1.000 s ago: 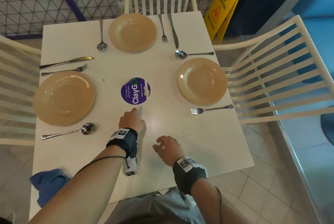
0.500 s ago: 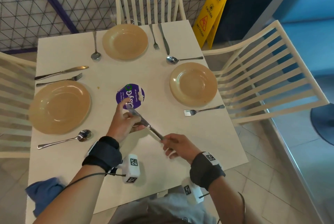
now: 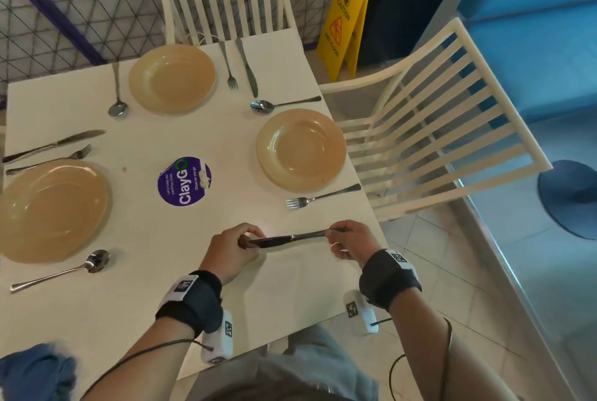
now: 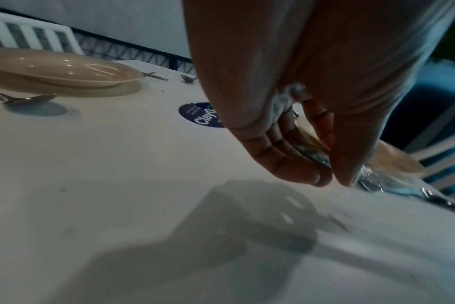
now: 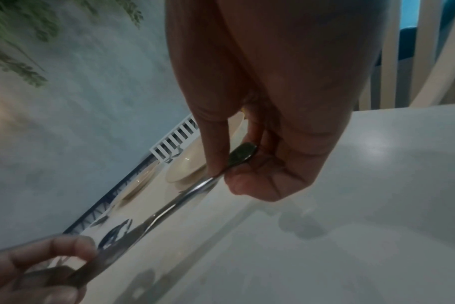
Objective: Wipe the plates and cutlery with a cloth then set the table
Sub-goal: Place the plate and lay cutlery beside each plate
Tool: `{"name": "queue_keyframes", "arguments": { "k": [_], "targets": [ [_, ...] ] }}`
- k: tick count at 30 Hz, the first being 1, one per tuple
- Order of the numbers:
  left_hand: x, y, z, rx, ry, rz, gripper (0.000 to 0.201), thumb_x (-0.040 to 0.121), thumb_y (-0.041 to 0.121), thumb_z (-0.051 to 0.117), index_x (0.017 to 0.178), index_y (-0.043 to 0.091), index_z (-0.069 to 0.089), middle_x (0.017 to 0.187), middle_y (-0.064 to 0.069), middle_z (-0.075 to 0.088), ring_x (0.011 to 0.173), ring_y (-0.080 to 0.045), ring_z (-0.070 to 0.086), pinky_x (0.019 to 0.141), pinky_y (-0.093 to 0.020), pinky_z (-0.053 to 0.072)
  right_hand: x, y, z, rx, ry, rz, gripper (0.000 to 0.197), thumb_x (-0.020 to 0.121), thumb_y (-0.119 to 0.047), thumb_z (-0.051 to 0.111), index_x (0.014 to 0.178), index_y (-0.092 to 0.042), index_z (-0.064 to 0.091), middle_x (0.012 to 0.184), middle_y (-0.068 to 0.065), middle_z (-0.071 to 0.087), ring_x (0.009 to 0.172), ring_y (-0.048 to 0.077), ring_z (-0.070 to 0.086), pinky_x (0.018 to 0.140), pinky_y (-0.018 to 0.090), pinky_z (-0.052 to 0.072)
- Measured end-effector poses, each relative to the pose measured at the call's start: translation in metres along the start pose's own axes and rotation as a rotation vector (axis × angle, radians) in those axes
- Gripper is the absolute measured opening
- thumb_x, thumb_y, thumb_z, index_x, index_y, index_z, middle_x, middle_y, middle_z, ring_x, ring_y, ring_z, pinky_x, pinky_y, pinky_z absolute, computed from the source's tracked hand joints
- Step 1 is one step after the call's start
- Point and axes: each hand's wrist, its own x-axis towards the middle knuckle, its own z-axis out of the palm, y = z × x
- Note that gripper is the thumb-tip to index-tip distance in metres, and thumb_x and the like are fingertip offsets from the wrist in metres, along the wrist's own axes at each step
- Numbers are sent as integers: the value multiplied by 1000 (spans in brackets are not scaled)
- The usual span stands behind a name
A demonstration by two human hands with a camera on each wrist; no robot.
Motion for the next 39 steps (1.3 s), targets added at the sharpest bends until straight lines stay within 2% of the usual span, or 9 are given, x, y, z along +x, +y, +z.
{"name": "queue_keyframes", "arguments": {
  "k": [3,7,9,12,15,19,26,33,39],
  "targets": [
    [9,8,28,55,35,14,30,80,5,78,93,31,75,79,5,72,77,-11,66,69,-18,46,18,2,-20,-57,61,23,12,89,-9,72,92,-15,62,79,10,60,55,20,53,58,29,52],
    [21,13,56,60,91,17,27,80,10,81,96,30,78,86,6,74,82,-12,68,81,-24,54,33,1,-38,-314,90,-71,16,83,-21,74,82,-28,60,85,9,66,54,20,58,55,28,52],
    [26,15,65,86,134,46,24,81,11,81,97,28,78,89,7,73,85,-12,68,86,-29,55,36,-4,-45,-531,101,-162,13,81,-24,73,84,-30,62,92,5,68,71,22,63,64,32,55],
    [33,16,76,134,195,68,18,84,13,79,96,26,80,89,2,69,86,-18,66,84,-34,54,42,-5,-52,-783,160,-316,13,88,-29,71,100,-25,69,108,3,59,92,22,60,84,33,51],
    [38,18,85,115,208,64,15,86,15,77,98,24,81,90,1,71,87,-20,66,86,-35,54,47,-7,-57,-839,192,-397,18,90,-29,71,106,-19,72,112,3,51,88,19,53,79,28,42],
    [40,21,91,94,219,41,17,89,16,74,104,21,80,93,0,71,90,-19,66,90,-35,54,54,-11,-64,-870,172,-453,14,90,-27,72,101,-19,74,112,3,52,95,25,64,79,31,49],
    [40,24,98,121,276,40,20,91,18,72,106,29,79,95,10,57,81,-5,61,87,-23,47,60,-9,-69,-857,137,-540,16,91,-20,70,105,-13,72,113,4,53,96,19,68,78,23,42],
    [41,26,103,137,314,32,22,90,17,73,111,24,76,109,8,57,81,-10,66,86,-24,50,68,-9,-70,-869,137,-568,18,93,-21,68,110,-18,70,118,2,50,96,21,70,84,39,57],
    [43,29,101,145,306,10,24,89,14,73,112,21,76,112,4,57,80,-13,66,87,-28,52,71,-11,-70,-860,132,-543,17,91,-18,72,107,-15,71,117,3,51,97,24,69,88,44,58]
  ]
}}
